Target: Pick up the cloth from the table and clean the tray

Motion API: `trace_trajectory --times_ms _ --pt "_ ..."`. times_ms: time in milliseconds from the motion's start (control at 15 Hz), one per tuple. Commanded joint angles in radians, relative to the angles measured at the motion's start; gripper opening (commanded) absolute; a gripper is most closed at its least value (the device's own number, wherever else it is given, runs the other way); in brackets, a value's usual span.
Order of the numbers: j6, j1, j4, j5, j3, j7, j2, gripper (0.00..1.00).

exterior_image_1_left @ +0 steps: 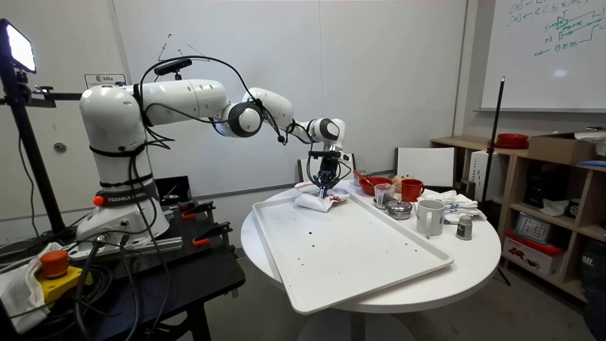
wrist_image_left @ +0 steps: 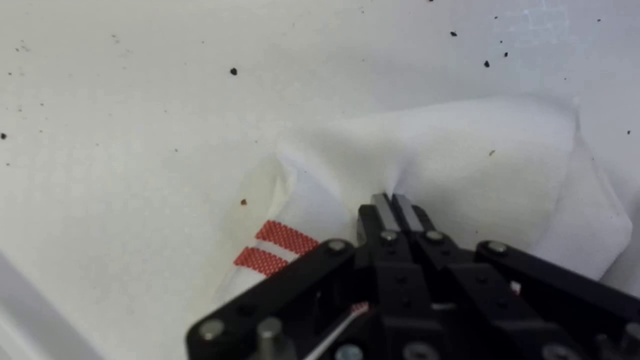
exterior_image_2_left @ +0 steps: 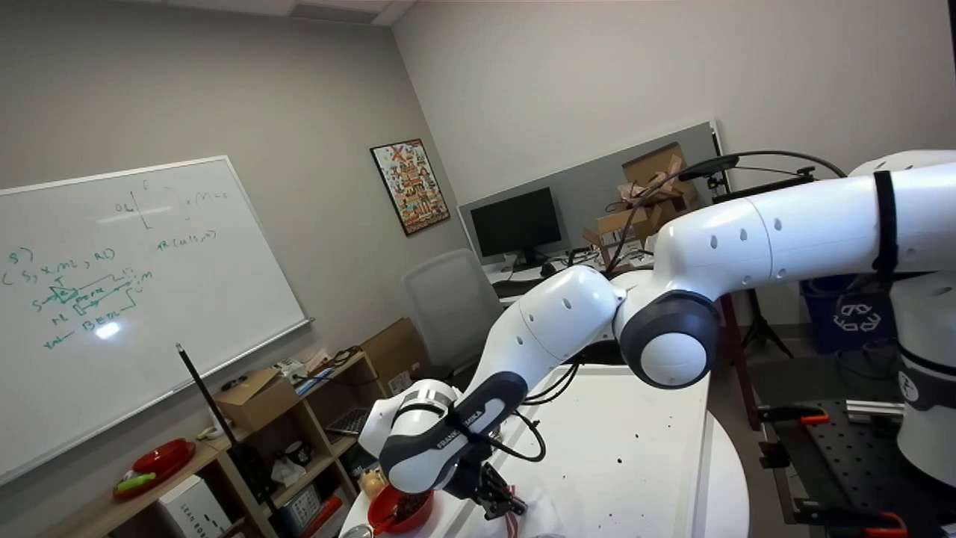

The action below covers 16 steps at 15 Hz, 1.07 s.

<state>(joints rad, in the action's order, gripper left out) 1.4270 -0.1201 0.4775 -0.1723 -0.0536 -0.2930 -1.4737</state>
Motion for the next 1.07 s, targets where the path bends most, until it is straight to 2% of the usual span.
trace_trajectory --times_ms 0,267,800,1000 --pt "-0.009 0.007 0.001 -0.018 -0.012 0.009 0.000 0.01" --pt "-0.025 0.089 0.003 0.004 -0.018 0.035 0.000 0.01" --pt "-0.052 0.357 0.016 0.078 -0.021 0.169 0.000 0.01" --pt "-0.028 0.395 0.001 0.101 -0.022 0.245 0.000 0.01"
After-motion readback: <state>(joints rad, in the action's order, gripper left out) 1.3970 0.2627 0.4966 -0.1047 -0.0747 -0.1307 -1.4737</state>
